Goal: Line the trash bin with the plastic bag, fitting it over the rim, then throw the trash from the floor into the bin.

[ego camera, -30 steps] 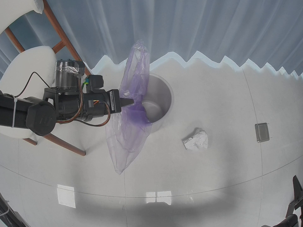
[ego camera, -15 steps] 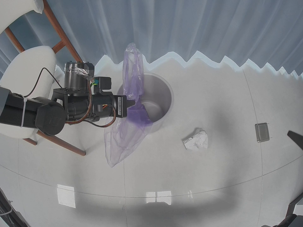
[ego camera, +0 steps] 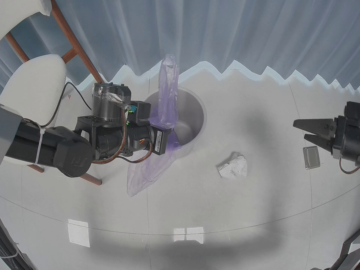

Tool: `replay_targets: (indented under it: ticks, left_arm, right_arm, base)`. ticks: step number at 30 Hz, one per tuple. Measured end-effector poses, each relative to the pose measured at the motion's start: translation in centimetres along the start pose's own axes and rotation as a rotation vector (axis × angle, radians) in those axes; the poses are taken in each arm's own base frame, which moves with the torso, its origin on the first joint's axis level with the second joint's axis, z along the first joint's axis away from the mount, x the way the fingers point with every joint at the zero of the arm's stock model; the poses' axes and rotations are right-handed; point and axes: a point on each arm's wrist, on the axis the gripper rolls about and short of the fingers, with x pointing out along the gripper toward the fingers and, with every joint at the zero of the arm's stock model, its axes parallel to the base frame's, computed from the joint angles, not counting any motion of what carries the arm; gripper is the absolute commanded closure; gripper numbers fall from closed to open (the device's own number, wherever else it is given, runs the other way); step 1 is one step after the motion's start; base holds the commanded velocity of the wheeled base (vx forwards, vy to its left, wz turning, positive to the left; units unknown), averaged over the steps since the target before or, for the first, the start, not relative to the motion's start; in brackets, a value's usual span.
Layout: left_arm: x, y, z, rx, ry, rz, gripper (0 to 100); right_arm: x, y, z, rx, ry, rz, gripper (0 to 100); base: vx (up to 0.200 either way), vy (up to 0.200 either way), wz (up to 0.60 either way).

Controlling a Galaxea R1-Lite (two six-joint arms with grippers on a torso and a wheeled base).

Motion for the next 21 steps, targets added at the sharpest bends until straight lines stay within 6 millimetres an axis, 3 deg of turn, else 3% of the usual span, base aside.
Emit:
replay_targets:
  ticks: [8,21]
  left_arm:
    - [0.2,-1.1,-0.8,0.029,0.015,0.03,100]
    - [0.1,-1.8,-1.0,0.055,0.019,0.024,100]
  right_arm:
    - [4.5,1.0,2.8,-0.013,0.025,0.03,0]
    - [10.3,2.4,2.1,-0.125,0.115,0.08,0]
  base:
    - [0.0,0.0,0.0]
    - [0.0,0.0,0.0]
